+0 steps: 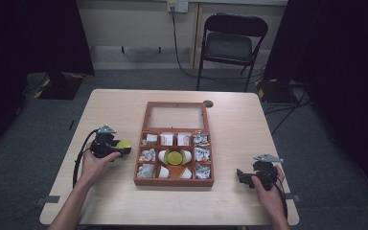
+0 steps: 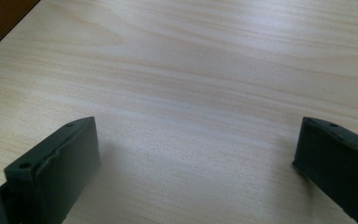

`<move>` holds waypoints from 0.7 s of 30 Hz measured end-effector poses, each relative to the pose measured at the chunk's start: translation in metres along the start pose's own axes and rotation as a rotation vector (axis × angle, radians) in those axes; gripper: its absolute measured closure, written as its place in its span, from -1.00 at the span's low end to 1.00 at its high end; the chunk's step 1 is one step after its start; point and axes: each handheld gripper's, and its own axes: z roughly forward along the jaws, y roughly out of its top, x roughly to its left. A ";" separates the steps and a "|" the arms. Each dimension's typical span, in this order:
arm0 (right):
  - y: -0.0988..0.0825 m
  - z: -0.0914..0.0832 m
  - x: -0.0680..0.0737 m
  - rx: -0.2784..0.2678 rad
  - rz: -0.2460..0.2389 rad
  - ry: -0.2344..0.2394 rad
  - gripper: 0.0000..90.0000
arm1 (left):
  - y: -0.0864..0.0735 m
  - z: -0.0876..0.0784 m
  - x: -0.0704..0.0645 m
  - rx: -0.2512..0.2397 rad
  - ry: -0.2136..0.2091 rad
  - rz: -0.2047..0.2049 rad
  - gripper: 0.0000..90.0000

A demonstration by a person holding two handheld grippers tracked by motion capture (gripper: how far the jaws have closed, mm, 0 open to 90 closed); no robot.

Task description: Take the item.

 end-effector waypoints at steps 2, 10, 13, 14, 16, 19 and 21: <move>0.000 0.000 0.000 0.000 0.001 0.000 -1.00 | -0.001 0.001 0.000 0.001 0.004 -0.007 -0.15; 0.000 0.000 0.000 0.000 0.000 0.000 -1.00 | -0.001 0.003 -0.001 -0.013 0.005 -0.016 -0.16; 0.000 0.000 0.000 0.000 0.001 0.000 -1.00 | -0.002 0.004 0.000 -0.018 0.006 -0.020 -0.16; 0.000 0.000 0.000 0.000 0.001 0.000 -1.00 | -0.002 0.004 0.000 -0.018 0.005 -0.023 -0.17; 0.000 0.000 0.000 0.000 0.000 0.000 -1.00 | -0.002 0.004 0.000 -0.014 0.006 -0.022 -0.19; 0.000 0.000 0.000 0.000 0.000 0.000 -1.00 | -0.002 0.004 0.000 -0.015 0.013 -0.030 -0.20; 0.000 0.000 0.000 0.000 0.000 0.000 -1.00 | -0.002 0.004 0.000 -0.015 0.012 -0.030 -0.21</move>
